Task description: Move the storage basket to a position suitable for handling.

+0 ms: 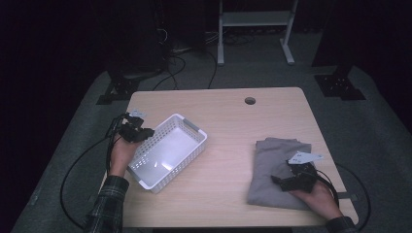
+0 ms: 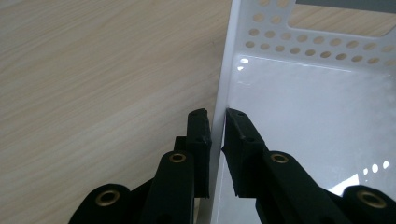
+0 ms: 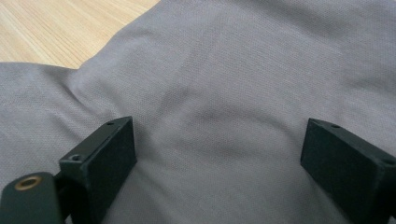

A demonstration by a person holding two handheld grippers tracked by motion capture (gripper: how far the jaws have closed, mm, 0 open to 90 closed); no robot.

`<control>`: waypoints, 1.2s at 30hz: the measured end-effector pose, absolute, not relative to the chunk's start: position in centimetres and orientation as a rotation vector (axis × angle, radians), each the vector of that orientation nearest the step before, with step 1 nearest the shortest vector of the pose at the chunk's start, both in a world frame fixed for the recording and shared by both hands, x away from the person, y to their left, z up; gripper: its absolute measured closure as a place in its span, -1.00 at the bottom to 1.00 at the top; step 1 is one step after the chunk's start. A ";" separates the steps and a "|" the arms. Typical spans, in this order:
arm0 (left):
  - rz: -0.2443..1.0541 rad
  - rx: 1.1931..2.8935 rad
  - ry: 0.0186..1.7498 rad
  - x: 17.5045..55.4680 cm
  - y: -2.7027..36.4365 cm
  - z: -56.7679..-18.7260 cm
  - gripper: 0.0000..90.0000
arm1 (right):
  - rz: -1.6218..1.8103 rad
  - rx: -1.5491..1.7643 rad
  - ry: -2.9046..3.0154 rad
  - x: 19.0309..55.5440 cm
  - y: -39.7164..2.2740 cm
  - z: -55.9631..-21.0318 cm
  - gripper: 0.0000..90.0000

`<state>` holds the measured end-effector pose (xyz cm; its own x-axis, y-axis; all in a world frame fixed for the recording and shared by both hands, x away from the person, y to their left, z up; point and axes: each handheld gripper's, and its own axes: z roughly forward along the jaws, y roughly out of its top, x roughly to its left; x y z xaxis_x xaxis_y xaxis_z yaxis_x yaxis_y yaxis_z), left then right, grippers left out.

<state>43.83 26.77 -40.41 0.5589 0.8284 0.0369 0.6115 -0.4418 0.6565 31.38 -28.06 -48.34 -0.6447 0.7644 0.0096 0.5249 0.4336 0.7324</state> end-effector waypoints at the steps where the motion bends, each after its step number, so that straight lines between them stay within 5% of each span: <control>1: 0.472 2.197 1.155 43.8 26.7 -40.4 0.81 | 1.037 1.106 2.368 31.4 -28.1 -48.3 -0.80; 30: 0.501 2.053 1.354 38.4 30.2 -40.6 0.87 | 1.036 1.107 2.367 31.4 -28.0 -48.3 -0.80; 36: 0.524 2.000 1.298 38.2 29.9 -39.8 0.40 | 1.036 1.106 2.369 31.4 -28.0 -48.3 -0.80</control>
